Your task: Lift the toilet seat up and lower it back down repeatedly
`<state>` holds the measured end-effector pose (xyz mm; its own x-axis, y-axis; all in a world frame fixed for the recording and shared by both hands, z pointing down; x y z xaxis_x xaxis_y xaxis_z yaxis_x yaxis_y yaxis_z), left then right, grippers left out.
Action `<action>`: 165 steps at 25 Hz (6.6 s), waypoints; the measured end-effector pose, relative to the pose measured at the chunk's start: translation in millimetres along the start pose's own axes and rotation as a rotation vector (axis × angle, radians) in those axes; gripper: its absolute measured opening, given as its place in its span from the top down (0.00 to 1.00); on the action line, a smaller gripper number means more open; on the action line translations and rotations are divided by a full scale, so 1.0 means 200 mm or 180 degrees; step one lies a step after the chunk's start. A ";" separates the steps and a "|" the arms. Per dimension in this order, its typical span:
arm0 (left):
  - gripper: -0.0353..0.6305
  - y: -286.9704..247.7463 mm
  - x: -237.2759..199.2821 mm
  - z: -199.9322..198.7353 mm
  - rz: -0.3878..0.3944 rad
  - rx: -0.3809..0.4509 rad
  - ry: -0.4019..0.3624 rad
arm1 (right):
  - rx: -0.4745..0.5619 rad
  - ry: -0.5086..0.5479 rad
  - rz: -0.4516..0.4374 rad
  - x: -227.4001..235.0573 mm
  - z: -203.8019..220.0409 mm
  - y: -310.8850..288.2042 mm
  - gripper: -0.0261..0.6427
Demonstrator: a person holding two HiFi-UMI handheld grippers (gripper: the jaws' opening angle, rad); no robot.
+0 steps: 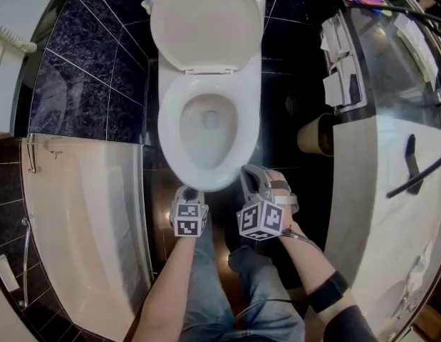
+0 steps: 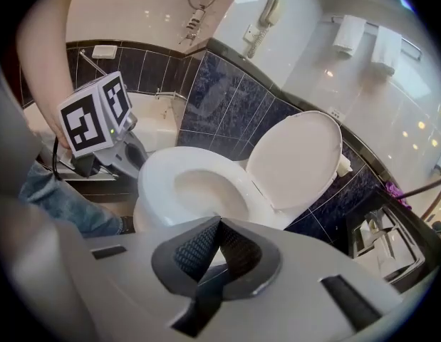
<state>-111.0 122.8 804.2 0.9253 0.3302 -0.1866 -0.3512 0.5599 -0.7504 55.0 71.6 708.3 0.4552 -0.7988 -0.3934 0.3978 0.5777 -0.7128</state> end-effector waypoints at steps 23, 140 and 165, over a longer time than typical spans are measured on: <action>0.96 0.13 0.06 -0.05 -0.0020 -0.0042 0.0079 | -0.0026 -0.0254 -0.0039 0.03 -0.03 0.05 0.93; 0.96 0.30 -0.07 -0.59 0.0108 0.0848 -0.0667 | -0.0291 -0.5771 -0.0611 -0.05 0.77 -0.63 0.81; 0.96 0.17 -0.10 0.11 0.0179 -0.0334 -0.0201 | -0.0178 -0.5664 -0.0726 0.20 0.49 -0.33 0.85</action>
<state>-144.4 152.7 796.4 0.8925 0.4080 -0.1924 -0.3823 0.4576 -0.8028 125.2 17.5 796.8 0.6390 0.2899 0.7125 0.5616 0.4572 -0.6896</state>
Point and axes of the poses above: the fingertips, and each gripper's own axes: y backward along the fingers, x to its right, z out of its underside, the point moved 7 cm from there along y, backward along the fingers, and after that the axes turned 2 degrees about x, right-handed, at the moved point
